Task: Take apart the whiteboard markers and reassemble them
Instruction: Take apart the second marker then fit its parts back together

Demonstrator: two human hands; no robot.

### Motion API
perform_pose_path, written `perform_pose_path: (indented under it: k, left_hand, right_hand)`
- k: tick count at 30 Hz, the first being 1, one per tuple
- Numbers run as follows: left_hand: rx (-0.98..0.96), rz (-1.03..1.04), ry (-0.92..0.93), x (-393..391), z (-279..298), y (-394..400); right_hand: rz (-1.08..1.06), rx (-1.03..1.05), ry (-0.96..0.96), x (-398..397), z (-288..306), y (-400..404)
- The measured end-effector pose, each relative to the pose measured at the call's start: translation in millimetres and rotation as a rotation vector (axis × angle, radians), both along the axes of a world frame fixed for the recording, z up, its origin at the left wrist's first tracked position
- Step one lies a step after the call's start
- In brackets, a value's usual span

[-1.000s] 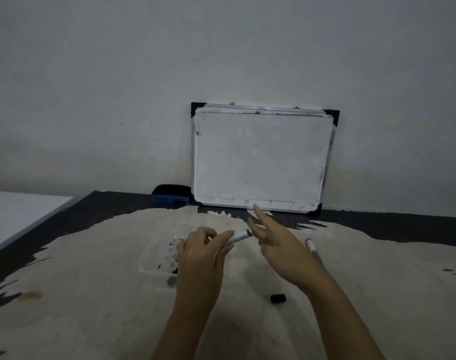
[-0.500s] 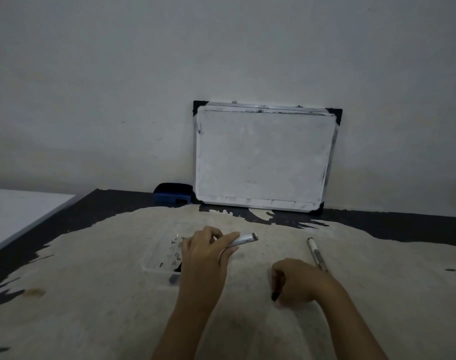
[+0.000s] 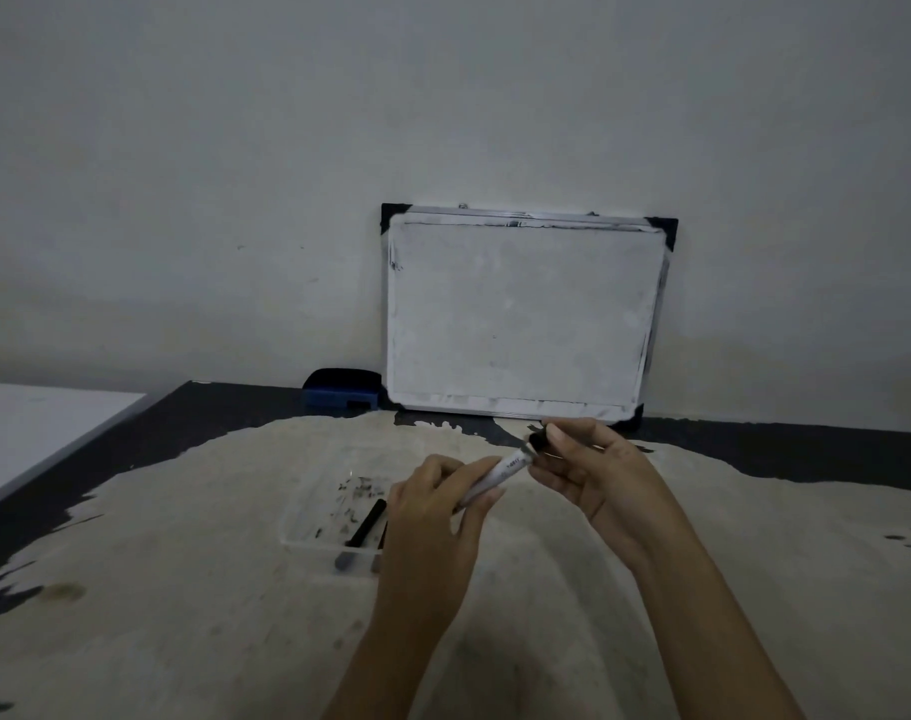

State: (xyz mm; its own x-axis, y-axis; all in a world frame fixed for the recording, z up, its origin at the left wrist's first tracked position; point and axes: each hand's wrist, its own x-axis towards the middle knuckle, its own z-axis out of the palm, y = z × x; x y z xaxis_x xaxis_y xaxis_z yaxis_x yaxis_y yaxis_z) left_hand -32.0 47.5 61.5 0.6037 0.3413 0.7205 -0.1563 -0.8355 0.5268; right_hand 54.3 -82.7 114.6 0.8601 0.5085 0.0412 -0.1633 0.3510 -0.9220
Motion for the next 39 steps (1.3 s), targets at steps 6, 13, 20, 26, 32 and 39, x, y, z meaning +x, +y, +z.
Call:
perform_pose_path:
  k: [6,13,20,26,32,39]
  left_hand:
    - [-0.027,0.03,0.02,1,-1,0]
    - [-0.103,0.036,-0.024,1,-2,-3]
    - [-0.19,0.036,-0.081,2,-2,-4]
    - [-0.179,0.035,-0.113,2,-4,-6]
    - [-0.198,0.0,-0.075,4,-6,-8]
    - [-0.557,-0.155,-0.131,2,5,-5]
  right_hand:
    - [-0.101,-0.104,-0.183,-2,-1,0]
    - [-0.215,-0.141,-0.385,-9,-6,10]
    - [-0.16,-0.077,-0.331,-19,-10,21]
    - [-0.246,-0.055,-0.374,-26,-15,31]
    - [-0.249,-0.014,-0.323,-24,-15,28]
    - [-0.022,-0.213,-0.23,-20,-17,24]
